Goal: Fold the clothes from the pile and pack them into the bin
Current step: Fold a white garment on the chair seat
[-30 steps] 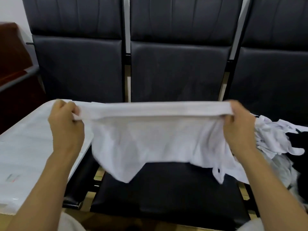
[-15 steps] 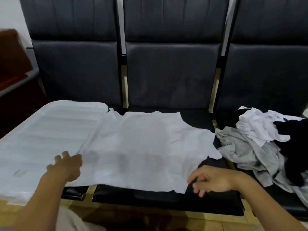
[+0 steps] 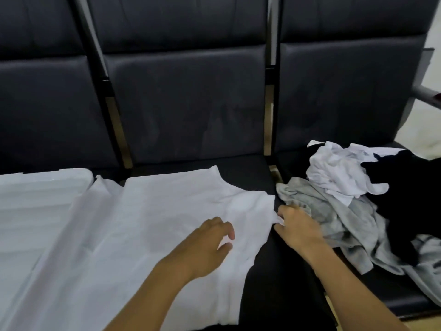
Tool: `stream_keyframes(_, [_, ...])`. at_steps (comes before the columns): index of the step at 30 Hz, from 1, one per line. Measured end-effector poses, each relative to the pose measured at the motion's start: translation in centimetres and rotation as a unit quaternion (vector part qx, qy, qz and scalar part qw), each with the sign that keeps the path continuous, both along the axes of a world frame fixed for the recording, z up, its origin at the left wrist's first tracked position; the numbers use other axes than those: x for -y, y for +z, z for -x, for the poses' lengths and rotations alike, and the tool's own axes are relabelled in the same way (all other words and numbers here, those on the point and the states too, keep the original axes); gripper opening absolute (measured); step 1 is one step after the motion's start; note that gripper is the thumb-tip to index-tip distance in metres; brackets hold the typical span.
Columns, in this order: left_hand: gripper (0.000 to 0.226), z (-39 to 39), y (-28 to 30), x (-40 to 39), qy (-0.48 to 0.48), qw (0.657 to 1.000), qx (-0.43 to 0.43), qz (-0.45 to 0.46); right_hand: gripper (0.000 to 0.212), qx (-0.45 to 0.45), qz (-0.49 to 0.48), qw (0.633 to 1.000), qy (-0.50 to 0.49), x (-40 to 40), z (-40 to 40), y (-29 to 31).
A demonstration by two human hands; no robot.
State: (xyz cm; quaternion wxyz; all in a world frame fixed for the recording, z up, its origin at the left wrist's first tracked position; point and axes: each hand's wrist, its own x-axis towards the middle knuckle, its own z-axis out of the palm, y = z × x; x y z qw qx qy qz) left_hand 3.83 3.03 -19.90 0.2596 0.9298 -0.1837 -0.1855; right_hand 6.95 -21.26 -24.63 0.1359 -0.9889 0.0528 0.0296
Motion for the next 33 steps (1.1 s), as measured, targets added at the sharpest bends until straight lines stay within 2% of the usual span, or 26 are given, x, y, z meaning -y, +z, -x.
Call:
stream_keyframes(2, [0.017, -1.4, 0.0, 1.3, 0.015, 0.999, -0.016, 0.039, 0.022, 0.026, 0.023, 0.999, -0.017, -0.3, 0.1, 0.3])
stream_keyframes(3, [0.022, -2.7, 0.2, 2.2, 0.015, 0.999, -0.009, 0.043, 0.021, 0.055, -0.004, 0.998, -0.031, -0.1, 0.0, 0.7])
stream_keyframes(5, [0.034, -5.8, 0.6, 4.7, -0.028, 0.998, 0.058, 0.020, 0.018, 0.142, -0.091, 0.984, -0.063, 1.1, -0.3, 1.5])
stream_keyframes(7, [0.047, -8.9, 1.2, 7.3, -0.060, 0.995, 0.076, 0.033, 0.028, 0.218, -0.176, 0.957, -0.079, 2.2, -0.7, 2.6])
stream_keyframes(9, [0.054, -11.3, 1.7, 9.8, -0.043, 0.996, 0.010, 0.074, 0.039, 0.265, -0.265, 0.922, -0.094, 3.0, -0.7, 3.5])
stream_keyframes(11, [0.055, -13.3, 1.6, 11.6, -0.033, 0.991, -0.099, 0.082, 0.044, 0.277, -0.321, 0.898, -0.115, 3.3, -0.6, 3.8])
stream_keyframes(15, [0.089, -14.7, 2.2, 13.1, -0.047, 0.971, -0.233, -0.025, 0.039, 0.279, -0.402, 0.857, -0.165, 3.7, -1.3, 3.7])
stream_keyframes(17, [0.099, -15.0, 2.0, 13.1, -0.040, 0.961, -0.274, -0.021, 0.037, 0.269, -0.424, 0.846, -0.181, 4.0, -1.8, 3.5])
stream_keyframes(18, [0.096, -15.4, 1.7, 12.8, -0.042, 0.952, -0.304, 0.011, 0.037, 0.260, -0.439, 0.839, -0.187, 4.2, -2.0, 3.5])
stream_keyframes(20, [0.071, -15.4, 1.6, 12.5, -0.026, 0.930, -0.353, 0.098, 0.034, 0.232, -0.489, 0.817, -0.197, 4.2, -2.2, 3.1])
stream_keyframes(22, [0.045, -15.5, 2.0, 12.2, 0.010, 0.925, -0.340, 0.171, 0.016, 0.168, -0.576, 0.772, -0.213, 3.8, -2.4, 2.9])
stream_keyframes(23, [0.039, -15.5, 2.3, 12.1, 0.026, 0.925, -0.320, 0.203, 0.009, 0.119, -0.625, 0.740, -0.217, 3.6, -2.5, 2.8])
stream_keyframes(26, [0.046, -15.8, 3.8, 11.8, 0.033, 0.924, -0.275, 0.265, 0.022, -0.018, -0.743, 0.641, -0.193, 2.9, -2.5, 3.6])
stream_keyframes(28, [0.038, -15.8, 4.9, 11.4, 0.028, 0.928, -0.251, 0.273, 0.058, -0.094, -0.782, 0.597, -0.151, 3.0, -2.3, 4.3])
stream_keyframes(29, [0.035, -15.6, 5.4, 11.2, 0.032, 0.928, -0.243, 0.280, 0.073, -0.125, -0.780, 0.599, -0.130, 3.0, -2.1, 4.4])
stream_keyframes(30, [0.033, -15.4, 5.7, 11.0, 0.042, 0.924, -0.239, 0.296, 0.077, -0.150, -0.756, 0.629, -0.106, 3.0, -1.8, 4.6])
stream_keyframes(31, [0.032, -15.3, 5.9, 11.0, 0.052, 0.914, -0.245, 0.320, 0.072, -0.168, -0.714, 0.675, -0.074, 2.9, -1.5, 4.6])
stream_keyframes(33, [0.026, -15.0, 6.0, 11.0, 0.074, 0.888, -0.264, 0.369, 0.047, -0.167, -0.623, 0.764, -0.009, 2.8, -1.0, 4.3])
